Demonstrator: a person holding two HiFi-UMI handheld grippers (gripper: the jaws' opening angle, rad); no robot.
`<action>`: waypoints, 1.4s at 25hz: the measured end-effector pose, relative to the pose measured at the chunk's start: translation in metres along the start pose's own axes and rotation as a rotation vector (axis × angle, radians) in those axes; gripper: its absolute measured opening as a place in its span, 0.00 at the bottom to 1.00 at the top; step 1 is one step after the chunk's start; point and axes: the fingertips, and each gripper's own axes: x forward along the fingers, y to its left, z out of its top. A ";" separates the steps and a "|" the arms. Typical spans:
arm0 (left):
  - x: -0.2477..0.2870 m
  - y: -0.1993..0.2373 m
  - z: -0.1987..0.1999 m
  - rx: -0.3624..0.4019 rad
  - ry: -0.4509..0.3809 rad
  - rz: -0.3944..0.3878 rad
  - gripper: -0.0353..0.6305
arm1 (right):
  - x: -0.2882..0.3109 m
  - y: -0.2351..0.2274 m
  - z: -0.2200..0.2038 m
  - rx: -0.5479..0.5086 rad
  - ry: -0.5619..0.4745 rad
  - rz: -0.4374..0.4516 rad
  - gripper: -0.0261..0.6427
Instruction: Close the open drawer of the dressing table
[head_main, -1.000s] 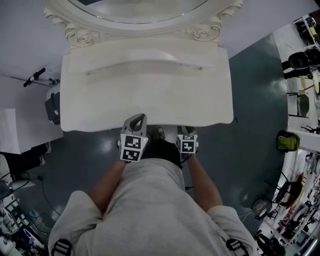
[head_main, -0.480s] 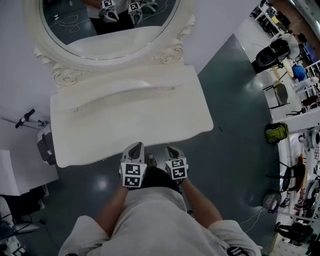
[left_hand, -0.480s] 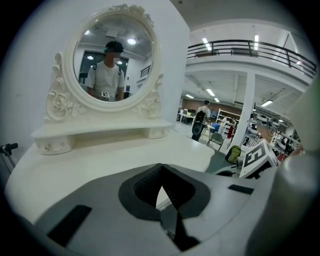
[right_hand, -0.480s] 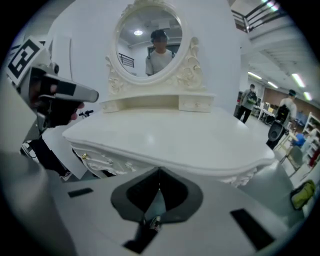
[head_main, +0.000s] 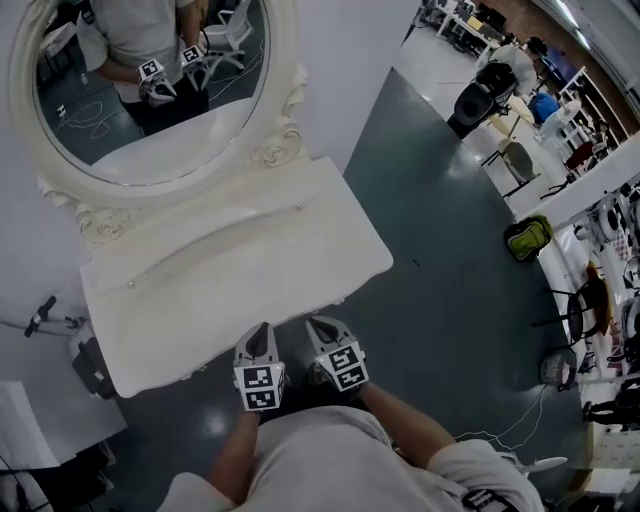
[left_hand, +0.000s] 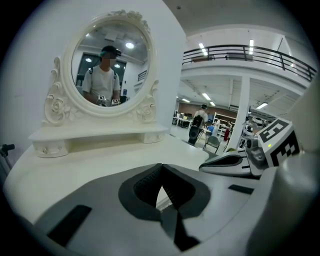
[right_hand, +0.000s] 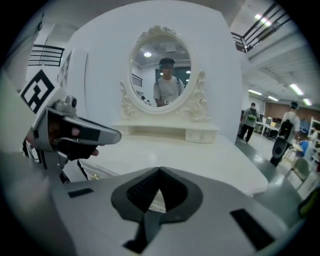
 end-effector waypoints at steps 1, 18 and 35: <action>-0.001 -0.002 0.001 0.001 -0.005 0.000 0.06 | -0.003 0.000 0.005 -0.004 -0.015 0.002 0.06; -0.027 -0.114 0.023 0.016 -0.134 0.007 0.06 | -0.119 -0.025 0.035 -0.030 -0.233 0.005 0.06; -0.047 -0.279 -0.001 0.104 -0.140 -0.104 0.06 | -0.260 -0.076 -0.020 -0.055 -0.274 -0.124 0.06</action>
